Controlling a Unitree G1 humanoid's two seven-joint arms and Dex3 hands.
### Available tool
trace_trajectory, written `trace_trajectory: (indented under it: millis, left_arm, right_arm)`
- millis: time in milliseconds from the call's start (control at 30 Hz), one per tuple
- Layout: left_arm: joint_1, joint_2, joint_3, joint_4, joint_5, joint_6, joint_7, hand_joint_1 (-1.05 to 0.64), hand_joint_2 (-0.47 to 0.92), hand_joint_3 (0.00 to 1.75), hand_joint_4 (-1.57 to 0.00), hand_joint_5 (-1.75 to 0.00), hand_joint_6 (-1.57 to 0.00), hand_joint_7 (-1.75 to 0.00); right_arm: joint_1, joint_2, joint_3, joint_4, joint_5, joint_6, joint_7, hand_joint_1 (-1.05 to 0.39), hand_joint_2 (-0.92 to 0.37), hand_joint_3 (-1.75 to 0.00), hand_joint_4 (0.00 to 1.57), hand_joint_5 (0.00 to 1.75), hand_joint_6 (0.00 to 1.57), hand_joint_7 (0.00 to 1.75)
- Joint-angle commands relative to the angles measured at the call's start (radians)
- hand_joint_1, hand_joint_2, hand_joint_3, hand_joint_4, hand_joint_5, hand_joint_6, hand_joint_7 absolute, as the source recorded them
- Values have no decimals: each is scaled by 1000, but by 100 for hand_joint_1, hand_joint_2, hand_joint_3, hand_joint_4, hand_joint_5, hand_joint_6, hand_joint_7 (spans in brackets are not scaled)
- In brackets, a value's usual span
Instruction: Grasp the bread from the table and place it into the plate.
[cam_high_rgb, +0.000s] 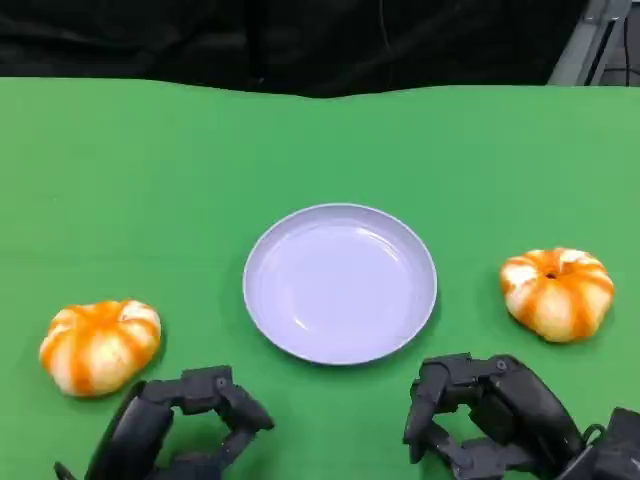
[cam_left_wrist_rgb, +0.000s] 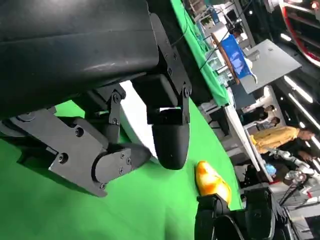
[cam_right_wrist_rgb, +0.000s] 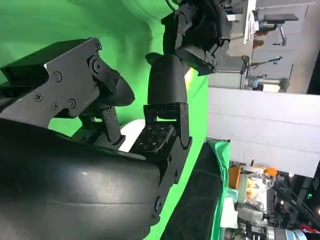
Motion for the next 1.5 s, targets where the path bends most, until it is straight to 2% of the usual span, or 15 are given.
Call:
trace_trajectory:
  millis: [33, 200, 300, 433, 500, 533, 633, 767, 967, 1233, 1333, 1500]
  left_arm:
    - [5, 20, 10, -13, 0, 8, 20, -13, 92, 14, -101, -29, -111, -5]
    - [8, 20, 23, -23, -30, 29, 19, -14, 92, 13, -94, -14, -97, 0]
    - [14, 19, 26, -37, -51, 47, 5, -15, 92, 13, -93, -11, -94, 0]
    - [31, 29, 35, -72, -62, 66, 10, -31, 92, 12, -79, -2, -71, 0]
    - [35, 33, 47, -91, -59, 70, 24, -35, 92, 12, -76, -1, -68, 0]
    - [37, 34, 54, -101, -59, 74, 28, -44, 92, 12, -71, -1, -63, 0]
    - [42, 47, 83, -139, -41, 92, 59, -58, 92, 12, -63, 0, -55, 0]
    - [53, 59, 100, -181, -22, 119, 84, -65, 92, 13, -56, 0, -48, 0]
    - [55, 118, 132, -248, 23, 139, 114, -73, 92, 12, -45, 0, -35, 0]
    - [78, 160, 172, -338, 244, 156, 284, -77, 92, 14, -43, 0, -39, -2]
    - [101, 193, 200, -439, 452, 234, 433, -82, 92, 15, -44, -1, -46, -4]
    - [123, 219, 179, -518, 591, 348, 559, -85, 92, 14, -46, -1, -52, -4]
  right_arm:
    - [0, -14, -9, 1, -1, -2, -3, 13, -57, -110, 90, 142, 90, 114]
    - [-3, -14, -9, 9, -14, -12, -17, 12, -57, -109, 91, 141, 91, 114]
    - [-4, -14, -7, 14, -13, -14, -16, 12, -57, -108, 91, 140, 91, 113]
    - [-5, -11, -7, 20, -7, -10, -9, 11, -58, -108, 91, 140, 91, 113]
    - [-6, -11, -7, 21, -7, -9, -9, 11, -58, -108, 91, 139, 91, 113]
    - [-6, -12, -8, 21, -6, -8, -9, 11, -58, -108, 92, 139, 91, 112]
    - [-7, -14, -9, 24, -6, -9, -8, 11, -58, -108, 92, 138, 91, 112]
    - [-8, -13, -9, 26, 3, -7, 1, 11, -58, -108, 91, 139, 91, 111]
    - [-17, -13, -11, 41, -7, -26, -5, 10, -58, -107, 91, 139, 91, 113]
    - [-16, -13, -11, 42, 1, -18, 4, 11, -59, -106, 91, 139, 91, 112]
    - [-19, -13, -11, 46, -2, -22, 1, 11, -59, -106, 91, 139, 91, 111]
    - [-20, -12, -11, 46, 3, -16, 4, 10, -59, -105, 91, 139, 91, 111]
